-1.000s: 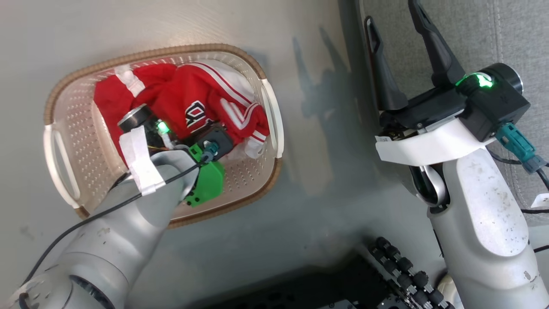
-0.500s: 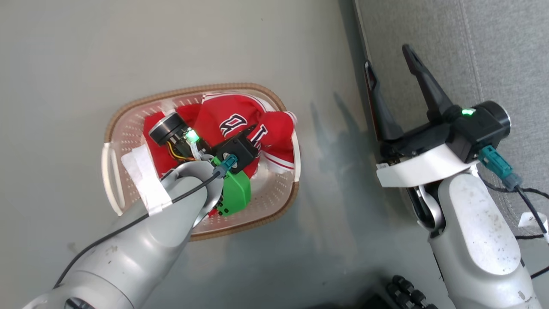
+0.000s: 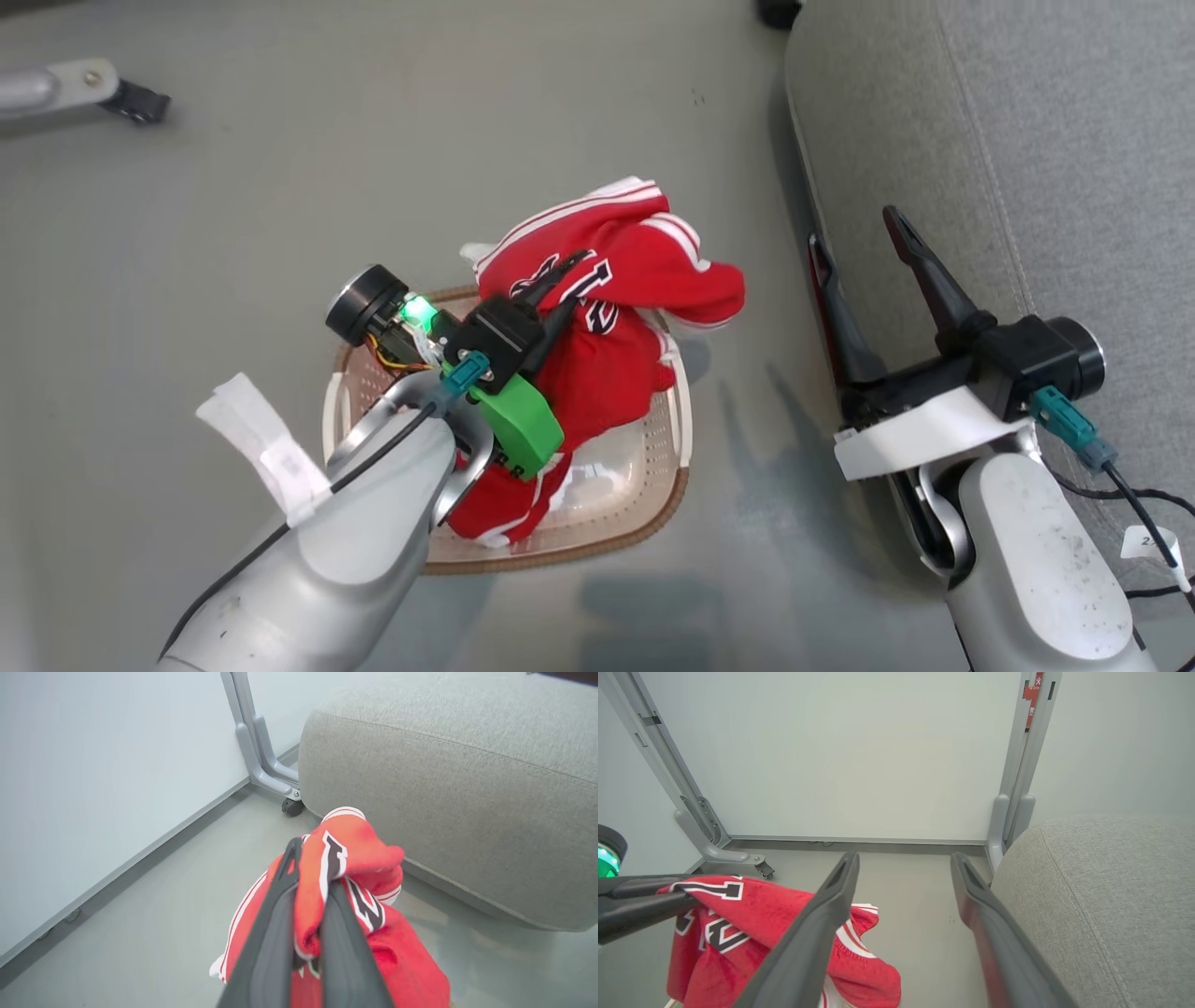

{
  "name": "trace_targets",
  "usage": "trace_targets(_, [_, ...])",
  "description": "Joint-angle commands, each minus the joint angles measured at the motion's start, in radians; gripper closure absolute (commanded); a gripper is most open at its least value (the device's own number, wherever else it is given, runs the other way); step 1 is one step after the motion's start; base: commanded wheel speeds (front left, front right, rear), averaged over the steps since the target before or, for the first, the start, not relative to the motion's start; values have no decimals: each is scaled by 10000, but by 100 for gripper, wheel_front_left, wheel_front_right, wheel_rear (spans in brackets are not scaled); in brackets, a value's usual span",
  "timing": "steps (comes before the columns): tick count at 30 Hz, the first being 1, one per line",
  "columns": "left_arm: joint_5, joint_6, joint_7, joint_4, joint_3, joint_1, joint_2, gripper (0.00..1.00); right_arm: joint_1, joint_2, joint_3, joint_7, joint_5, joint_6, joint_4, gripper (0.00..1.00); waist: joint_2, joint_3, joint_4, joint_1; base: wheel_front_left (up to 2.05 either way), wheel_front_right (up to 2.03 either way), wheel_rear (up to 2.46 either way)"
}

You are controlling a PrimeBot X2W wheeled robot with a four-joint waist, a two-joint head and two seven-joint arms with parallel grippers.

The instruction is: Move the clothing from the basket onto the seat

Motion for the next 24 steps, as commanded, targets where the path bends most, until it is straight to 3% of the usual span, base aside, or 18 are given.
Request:
trace_targets(1, [20, 34, -9, -265, 233, 238, -18, 100, 234, -40, -53, -21, 52, -3, 15, 0, 0, -792, 402, 0, 0, 0, 0])
trace_targets(14, [373, -7, -9, -2632, 2290, 737, -459, 100, 862, -38, -163, -20, 250, -3, 3, 0, 0, -1807, 471, 0, 0, 0, 0])
trace_targets(24, [643, -67, -9, -3640, 2940, 344, -759, 100, 1206, -38, -251, -21, 476, -3, -35, 0, 0, -2195, 437, 0, 0, 0, 0])
